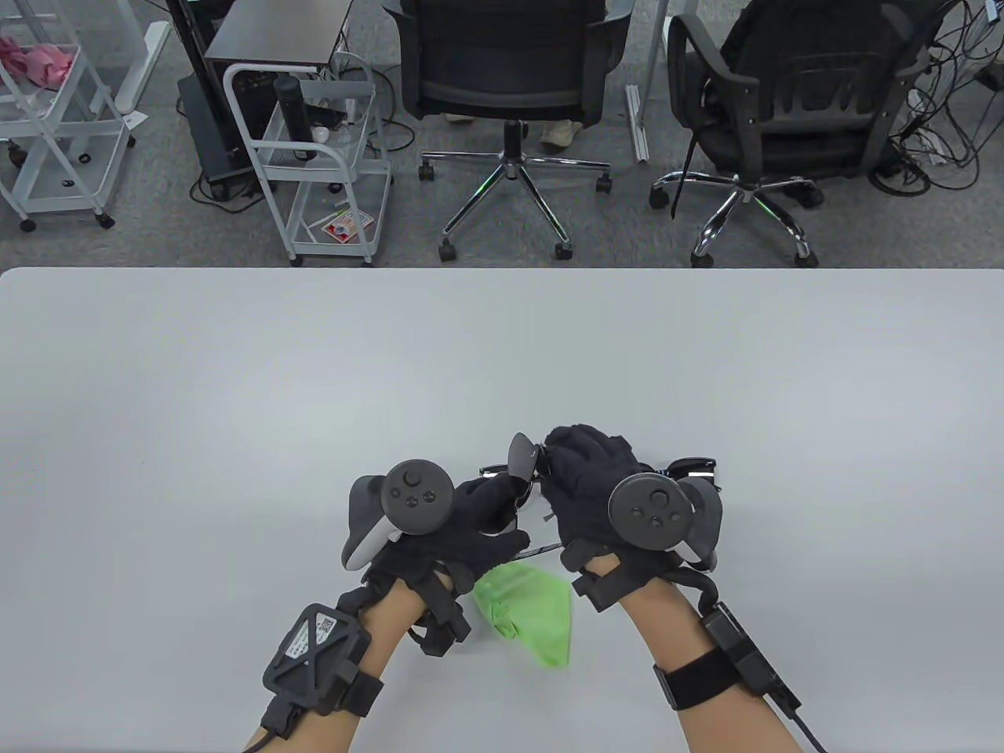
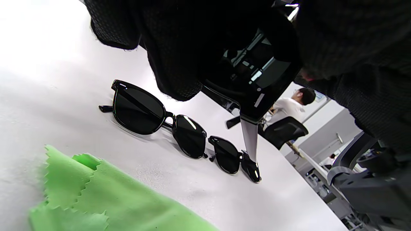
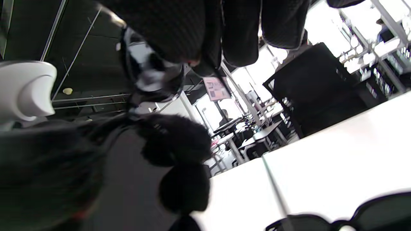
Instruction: Dust sunglasses
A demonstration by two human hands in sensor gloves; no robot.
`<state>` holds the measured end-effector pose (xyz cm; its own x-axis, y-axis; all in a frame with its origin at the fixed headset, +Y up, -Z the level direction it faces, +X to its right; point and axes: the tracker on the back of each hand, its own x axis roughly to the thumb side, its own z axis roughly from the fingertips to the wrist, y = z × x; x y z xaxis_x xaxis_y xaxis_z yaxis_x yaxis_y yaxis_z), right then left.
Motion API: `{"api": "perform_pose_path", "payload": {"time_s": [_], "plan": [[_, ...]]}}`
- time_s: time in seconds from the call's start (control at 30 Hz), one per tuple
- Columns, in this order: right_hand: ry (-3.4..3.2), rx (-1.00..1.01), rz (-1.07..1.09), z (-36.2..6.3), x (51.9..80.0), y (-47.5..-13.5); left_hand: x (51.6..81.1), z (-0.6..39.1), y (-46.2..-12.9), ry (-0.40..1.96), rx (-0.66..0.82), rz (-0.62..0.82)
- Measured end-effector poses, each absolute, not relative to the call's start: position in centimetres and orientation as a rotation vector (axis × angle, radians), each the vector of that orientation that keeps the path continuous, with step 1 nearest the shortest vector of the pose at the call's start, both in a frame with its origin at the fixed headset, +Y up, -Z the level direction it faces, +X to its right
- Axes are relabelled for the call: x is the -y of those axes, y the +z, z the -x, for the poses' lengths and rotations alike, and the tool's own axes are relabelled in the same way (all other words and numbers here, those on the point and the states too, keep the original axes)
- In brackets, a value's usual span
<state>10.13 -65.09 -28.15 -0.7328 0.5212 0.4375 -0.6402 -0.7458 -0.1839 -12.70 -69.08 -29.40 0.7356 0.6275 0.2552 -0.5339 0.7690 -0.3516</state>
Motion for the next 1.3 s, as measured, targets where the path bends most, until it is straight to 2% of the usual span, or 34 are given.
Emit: {"api": "perform_pose_path", "payload": {"time_s": [0.13, 0.37, 0.5, 0.73, 0.9, 1.1, 1.3], "plan": [[2.448, 0.537, -0.409, -11.6, 64.5, -28.2, 69.3, 12.7, -29.4, 0.551, 0.39, 0.292], [2.449, 0.565, -0.392, -12.5, 64.4, -28.3, 69.4, 12.3, -29.3, 0.537, 0.4, 0.319], [2.413, 0.578, -0.421, -12.3, 64.1, -28.0, 69.9, 12.8, -29.6, 0.735, 0.375, 0.399], [2.439, 0.661, -0.663, -10.3, 62.7, -26.2, 70.6, 15.0, -30.4, 1.021, 0.216, 0.414], [2.625, 0.598, -0.887, -6.8, 63.8, -25.3, 71.3, 16.2, -30.4, 1.288, 0.112, 0.458], [2.77, 0.631, -0.98, -4.8, 64.9, -25.0, 71.5, 15.8, -30.4, 1.292, 0.121, 0.484], [2.789, 0.646, -0.979, -5.1, 64.6, -25.3, 71.4, 15.6, -30.5, 1.216, 0.151, 0.498]]}}
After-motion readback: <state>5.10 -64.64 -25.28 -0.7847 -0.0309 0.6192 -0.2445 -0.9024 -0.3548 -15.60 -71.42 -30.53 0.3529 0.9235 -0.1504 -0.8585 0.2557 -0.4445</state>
